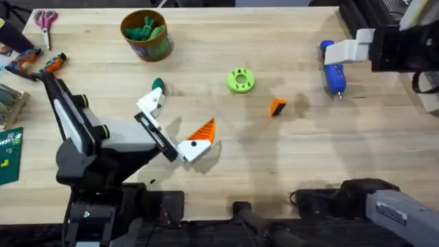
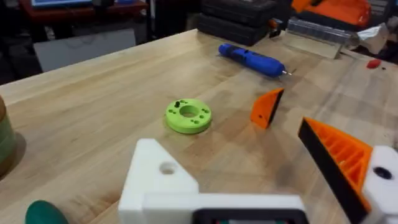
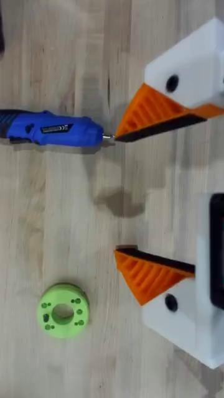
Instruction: Pick up the gripper from the table and insert it into the empty holder that is missing its gripper. Then pick up a screw, insert it into the mounting hole, and use the screwdriver to tighten it. Finally, clean up the table by picking up the vegetable and placing it into the bucket.
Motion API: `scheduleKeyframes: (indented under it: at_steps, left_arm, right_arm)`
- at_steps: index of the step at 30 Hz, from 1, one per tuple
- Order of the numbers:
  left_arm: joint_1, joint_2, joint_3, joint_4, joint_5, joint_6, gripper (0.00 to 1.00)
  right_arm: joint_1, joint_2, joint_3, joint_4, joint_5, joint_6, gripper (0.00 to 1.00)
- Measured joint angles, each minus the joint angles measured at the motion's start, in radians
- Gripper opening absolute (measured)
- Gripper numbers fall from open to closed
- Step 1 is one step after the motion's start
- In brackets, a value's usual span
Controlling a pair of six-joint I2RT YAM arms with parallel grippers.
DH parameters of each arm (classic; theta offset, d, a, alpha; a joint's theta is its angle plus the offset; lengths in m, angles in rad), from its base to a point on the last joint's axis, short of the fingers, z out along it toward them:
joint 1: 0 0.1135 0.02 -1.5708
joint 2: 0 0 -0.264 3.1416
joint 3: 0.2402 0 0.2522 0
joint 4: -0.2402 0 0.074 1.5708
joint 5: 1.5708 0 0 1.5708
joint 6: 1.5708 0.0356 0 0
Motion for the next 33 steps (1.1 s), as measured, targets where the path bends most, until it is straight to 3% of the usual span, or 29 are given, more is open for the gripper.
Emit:
scheduleKeyframes:
  at_steps: [8, 33]
  left_arm:
    - [0.000, 0.000, 0.000, -0.002, 0.039, 0.014, 0.986]
    - [0.000, 0.000, 0.000, -0.002, 0.044, 0.014, 0.986]
  right_arm:
    - [0.000, 0.000, 0.000, 0.000, 0.000, 0.000, 0.992]
    - [0.000, 0.000, 0.000, 0.018, -0.019, 0.004, 0.992]
